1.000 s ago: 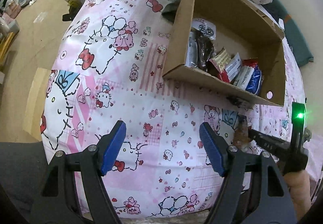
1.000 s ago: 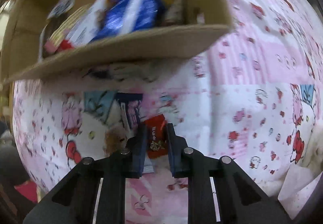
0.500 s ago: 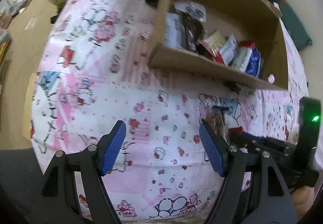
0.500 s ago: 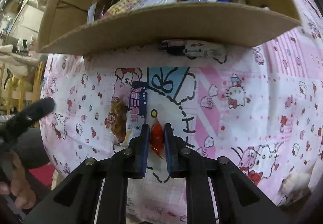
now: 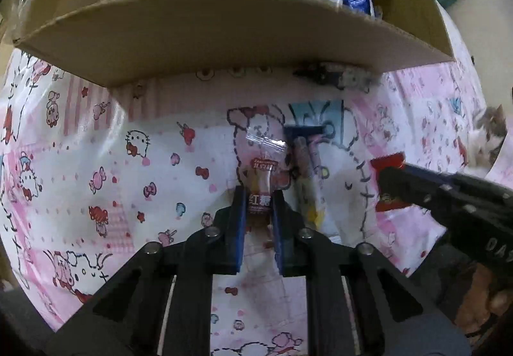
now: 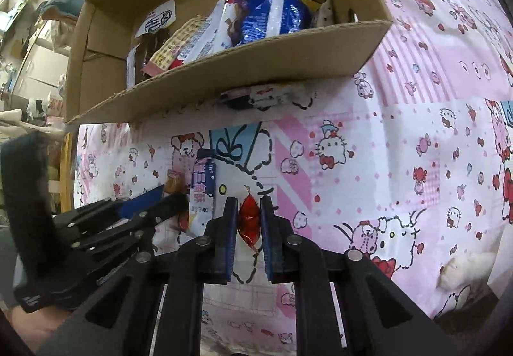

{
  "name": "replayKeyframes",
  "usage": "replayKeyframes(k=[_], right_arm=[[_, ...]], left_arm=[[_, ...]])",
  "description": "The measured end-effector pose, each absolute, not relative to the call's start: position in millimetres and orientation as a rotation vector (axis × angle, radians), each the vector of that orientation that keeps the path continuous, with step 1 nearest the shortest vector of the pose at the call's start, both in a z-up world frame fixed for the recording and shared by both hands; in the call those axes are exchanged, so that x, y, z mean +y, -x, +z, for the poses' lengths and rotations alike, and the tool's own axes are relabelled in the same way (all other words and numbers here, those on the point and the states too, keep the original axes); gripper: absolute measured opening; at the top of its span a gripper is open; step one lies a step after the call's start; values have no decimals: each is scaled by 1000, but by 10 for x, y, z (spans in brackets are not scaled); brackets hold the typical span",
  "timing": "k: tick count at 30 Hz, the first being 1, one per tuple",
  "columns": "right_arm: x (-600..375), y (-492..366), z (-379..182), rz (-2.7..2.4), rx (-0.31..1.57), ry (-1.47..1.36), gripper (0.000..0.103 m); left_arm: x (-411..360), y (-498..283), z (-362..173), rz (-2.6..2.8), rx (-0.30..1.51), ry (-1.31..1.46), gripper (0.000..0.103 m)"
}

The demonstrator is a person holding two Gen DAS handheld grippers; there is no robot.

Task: Organize snacks
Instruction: 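Grasp the red candy with the right tool while the left tool grasps a small red-labelled packet, then lower both held snacks into the box and open both tools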

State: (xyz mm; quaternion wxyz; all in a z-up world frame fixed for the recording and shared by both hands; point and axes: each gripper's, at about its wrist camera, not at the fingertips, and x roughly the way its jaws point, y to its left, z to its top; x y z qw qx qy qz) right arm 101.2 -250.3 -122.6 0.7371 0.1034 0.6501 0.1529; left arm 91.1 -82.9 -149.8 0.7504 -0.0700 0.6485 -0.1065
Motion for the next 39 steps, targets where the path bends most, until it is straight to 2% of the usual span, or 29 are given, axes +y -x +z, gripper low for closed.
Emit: replayKeyframes(k=[9,20,28,39], right_arm=[[-2528,-1014,-1161,368,1410,-263,15],[-2281,-992,-953,470,1355,-290,15],[-2279,-1061,-623,566,1222,-384,15],[-2617,-1223,-211,611,990,-573,15]], left_arm=[[-523,-795,-1318,-105,1376,215,12],[-79,-607,-957,32,1232,234,12],[10,-567,-443,54,1076,213,12],[108,-815,48,54,972,171,12]])
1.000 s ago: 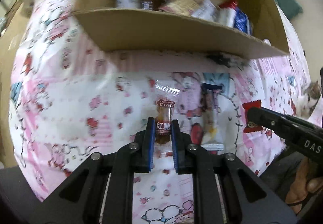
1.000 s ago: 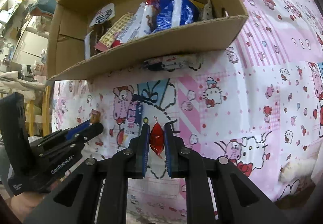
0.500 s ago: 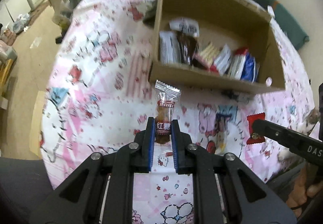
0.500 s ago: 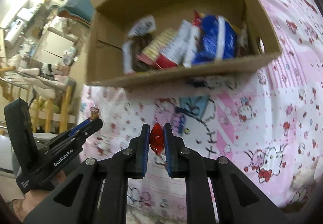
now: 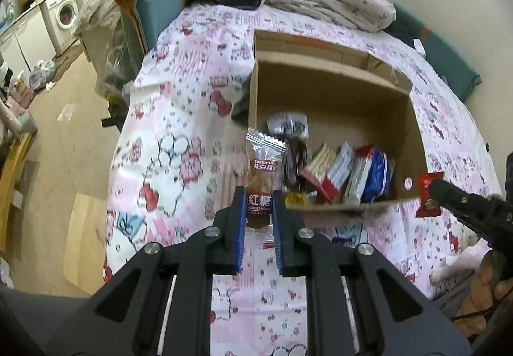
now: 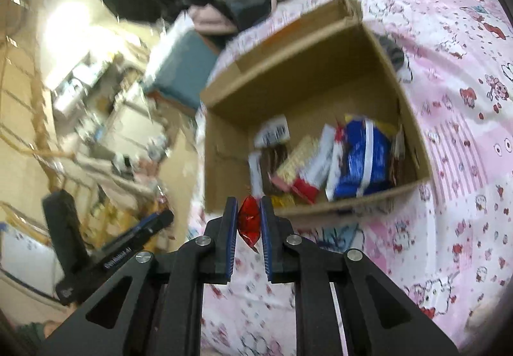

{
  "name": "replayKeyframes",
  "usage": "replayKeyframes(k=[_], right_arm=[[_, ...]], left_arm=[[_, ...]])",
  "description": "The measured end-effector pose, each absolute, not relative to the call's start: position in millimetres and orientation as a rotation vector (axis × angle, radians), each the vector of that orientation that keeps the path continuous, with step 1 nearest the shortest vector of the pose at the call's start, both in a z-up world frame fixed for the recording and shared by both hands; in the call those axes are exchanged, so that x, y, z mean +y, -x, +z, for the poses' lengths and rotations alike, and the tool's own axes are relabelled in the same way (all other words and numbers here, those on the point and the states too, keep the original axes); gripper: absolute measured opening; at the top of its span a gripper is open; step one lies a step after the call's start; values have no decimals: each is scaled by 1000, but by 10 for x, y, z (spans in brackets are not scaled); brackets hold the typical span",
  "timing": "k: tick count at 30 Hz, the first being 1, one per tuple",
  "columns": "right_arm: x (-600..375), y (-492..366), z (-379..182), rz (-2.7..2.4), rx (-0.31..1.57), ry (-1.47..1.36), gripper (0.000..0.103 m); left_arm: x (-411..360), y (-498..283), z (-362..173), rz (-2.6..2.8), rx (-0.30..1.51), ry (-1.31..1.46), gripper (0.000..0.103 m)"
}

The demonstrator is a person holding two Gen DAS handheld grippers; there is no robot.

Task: Organize snacks
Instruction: 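Lower both held snacks into the box and open both tools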

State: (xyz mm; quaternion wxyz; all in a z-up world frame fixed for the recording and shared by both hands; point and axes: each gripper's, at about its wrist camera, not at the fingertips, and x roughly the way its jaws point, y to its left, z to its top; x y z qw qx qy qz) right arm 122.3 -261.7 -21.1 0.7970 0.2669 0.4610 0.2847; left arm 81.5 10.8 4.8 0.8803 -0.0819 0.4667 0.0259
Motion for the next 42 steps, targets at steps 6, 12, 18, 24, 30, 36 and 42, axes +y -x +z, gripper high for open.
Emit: replayKeyframes(k=[6,12,18,24,30,36,42], right_arm=[[-2810,-1436,-96,593,910,-635,15],[-2988,-1724,-72,551,908,-599,15],[-2956,-1952,-240,511,944,-580,15],[-2837,-1999,-401,523,978,-579,15],[-2766,-2000,-435,530,981,-564,15],[-2748,-2050,-523,513,1006,-549,15],[-2693,-2055,-559,509,1018,-497,15]], left_arm=[[87,-1095,201,37,945,165,12],[-10,-1325,260,12,927,131,12],[-137,-1551,155,-10,921,96,12],[-260,-1670,-108,-60,940,82,13],[-288,-1739,-314,-84,974,90,13],[-259,-1751,-341,-79,980,108,13],[-261,-1729,-341,-80,978,132,13]])
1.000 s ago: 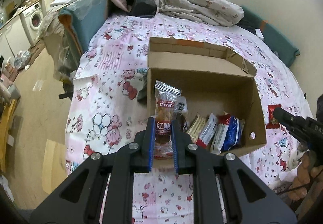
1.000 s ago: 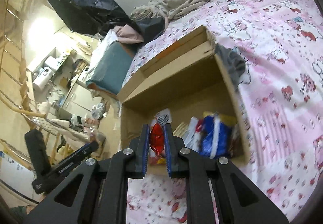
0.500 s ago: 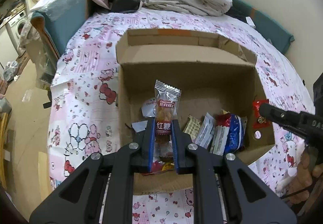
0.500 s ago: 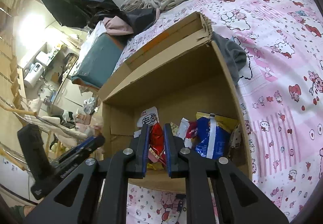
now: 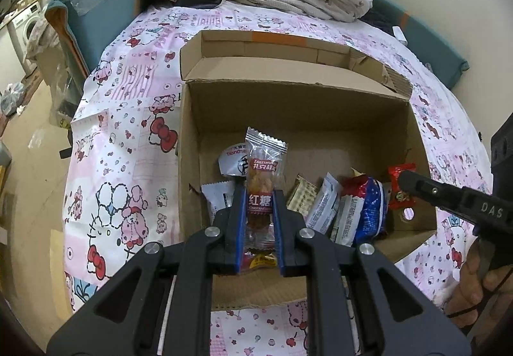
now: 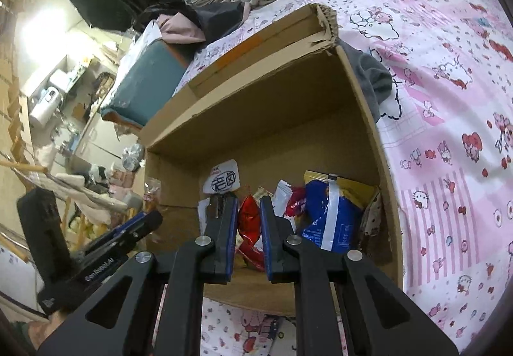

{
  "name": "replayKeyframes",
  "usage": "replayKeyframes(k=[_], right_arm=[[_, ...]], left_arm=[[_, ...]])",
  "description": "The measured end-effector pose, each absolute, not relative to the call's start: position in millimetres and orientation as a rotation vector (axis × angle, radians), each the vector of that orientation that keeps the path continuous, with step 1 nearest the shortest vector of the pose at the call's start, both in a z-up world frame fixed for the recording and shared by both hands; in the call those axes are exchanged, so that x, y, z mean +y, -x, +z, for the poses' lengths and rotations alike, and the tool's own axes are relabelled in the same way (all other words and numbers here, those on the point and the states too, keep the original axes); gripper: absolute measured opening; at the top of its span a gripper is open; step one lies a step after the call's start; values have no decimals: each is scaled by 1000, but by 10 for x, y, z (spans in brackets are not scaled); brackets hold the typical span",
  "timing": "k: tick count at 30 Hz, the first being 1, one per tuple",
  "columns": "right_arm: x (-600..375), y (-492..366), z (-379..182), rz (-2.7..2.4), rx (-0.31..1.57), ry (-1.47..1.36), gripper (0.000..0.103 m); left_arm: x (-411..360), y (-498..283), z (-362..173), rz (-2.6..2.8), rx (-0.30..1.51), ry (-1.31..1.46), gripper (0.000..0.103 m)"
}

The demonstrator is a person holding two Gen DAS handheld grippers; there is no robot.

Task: Organize snacks
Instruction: 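Lower both held snacks into the box and open both tools, then withdraw both tools and grasp the blue-and-white bar with the left tool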

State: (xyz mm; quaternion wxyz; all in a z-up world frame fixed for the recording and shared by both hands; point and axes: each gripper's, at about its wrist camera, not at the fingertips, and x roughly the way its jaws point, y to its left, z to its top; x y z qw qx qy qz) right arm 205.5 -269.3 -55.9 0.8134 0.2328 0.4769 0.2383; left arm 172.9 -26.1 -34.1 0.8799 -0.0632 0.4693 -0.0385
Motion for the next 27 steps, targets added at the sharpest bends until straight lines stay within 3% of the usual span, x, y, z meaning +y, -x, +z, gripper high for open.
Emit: replayKeyframes(k=[3,10,12,14,16,17,18,20,27], right_arm=[[-2683,-2038,-549,514,1015,-490,19],[-2650,-1989,-478,509,982,-460,19],[-2655,-1983,-473,503,978,-464,20],[-2663,-1979,-468,479,981,-457,21],[-2680,-1969,-474,466,989,-465,28],[-2688,-1959,-474,461,991,-467,41],[-2694,-1940,-465,458,989,-470,66],[-2705,-1894,-427,453,965,-477,83],[-2726,-1726,-311,442,935,-460,83]], left_arm=[[-286,-1712,-319,-83,963,121,13],[-293,-1687,-314,-76,968,132,17],[-284,-1668,-287,-65,956,130,36],[-275,-1622,-237,-51,924,126,64],[-256,-1579,-190,-45,900,124,79],[-243,-1559,-172,-44,893,125,83],[-236,-1549,-163,-46,889,128,83],[-220,-1532,-154,-48,892,131,83],[-203,-1385,-109,-28,881,123,83]])
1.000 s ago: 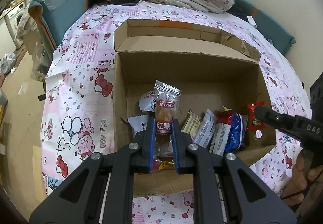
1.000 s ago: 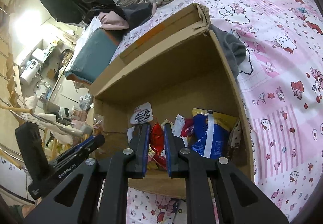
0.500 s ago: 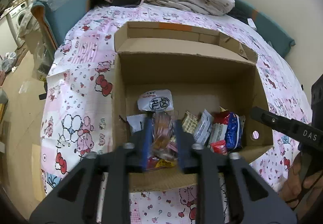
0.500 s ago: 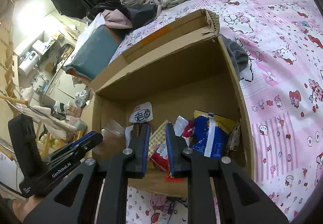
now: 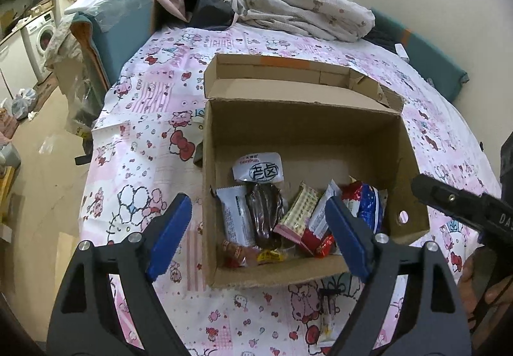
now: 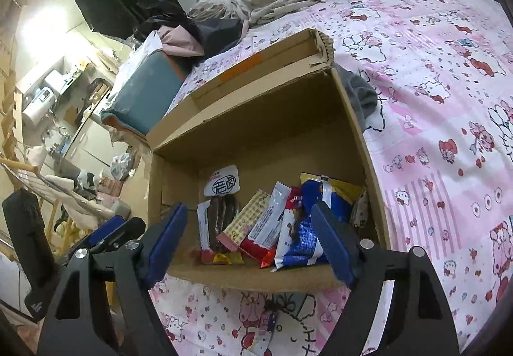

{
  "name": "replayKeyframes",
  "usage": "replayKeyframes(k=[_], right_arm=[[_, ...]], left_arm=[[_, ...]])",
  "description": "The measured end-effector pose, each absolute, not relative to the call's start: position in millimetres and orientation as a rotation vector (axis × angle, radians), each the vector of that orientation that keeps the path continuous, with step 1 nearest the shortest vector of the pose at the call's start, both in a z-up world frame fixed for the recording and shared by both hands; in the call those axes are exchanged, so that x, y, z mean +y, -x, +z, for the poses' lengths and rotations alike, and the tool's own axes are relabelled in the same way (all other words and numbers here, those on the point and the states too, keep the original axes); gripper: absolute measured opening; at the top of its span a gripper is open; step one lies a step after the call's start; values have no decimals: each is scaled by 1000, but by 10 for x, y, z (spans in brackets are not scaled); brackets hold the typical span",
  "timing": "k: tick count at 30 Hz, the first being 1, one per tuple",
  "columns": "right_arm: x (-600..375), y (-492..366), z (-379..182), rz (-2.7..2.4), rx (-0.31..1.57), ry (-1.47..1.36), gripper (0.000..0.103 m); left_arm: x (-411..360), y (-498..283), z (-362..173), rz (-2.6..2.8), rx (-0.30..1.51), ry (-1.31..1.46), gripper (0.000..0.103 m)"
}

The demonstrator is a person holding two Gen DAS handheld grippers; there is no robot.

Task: Organize snacks
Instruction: 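Withdraw both tools and grasp the blue-and-white bar with the left tool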

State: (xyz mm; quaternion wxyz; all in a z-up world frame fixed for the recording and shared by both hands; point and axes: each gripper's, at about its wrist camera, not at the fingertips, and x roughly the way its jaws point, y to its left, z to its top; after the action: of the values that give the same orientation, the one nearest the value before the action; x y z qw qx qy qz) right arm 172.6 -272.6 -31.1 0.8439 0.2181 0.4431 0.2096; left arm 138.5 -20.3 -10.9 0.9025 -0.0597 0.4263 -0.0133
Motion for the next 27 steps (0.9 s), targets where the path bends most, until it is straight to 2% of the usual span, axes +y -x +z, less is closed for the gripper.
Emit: replayKeyframes(k=[22,27], right_arm=[[-3082,-1167,-496,329,1078,-637,83],[-3243,-1109,-595,296,1131,-698,83]], left_arm=[[-289,-878,-385,-20,994,165,83],[-553,-835,-683,-129,1111,132,83]])
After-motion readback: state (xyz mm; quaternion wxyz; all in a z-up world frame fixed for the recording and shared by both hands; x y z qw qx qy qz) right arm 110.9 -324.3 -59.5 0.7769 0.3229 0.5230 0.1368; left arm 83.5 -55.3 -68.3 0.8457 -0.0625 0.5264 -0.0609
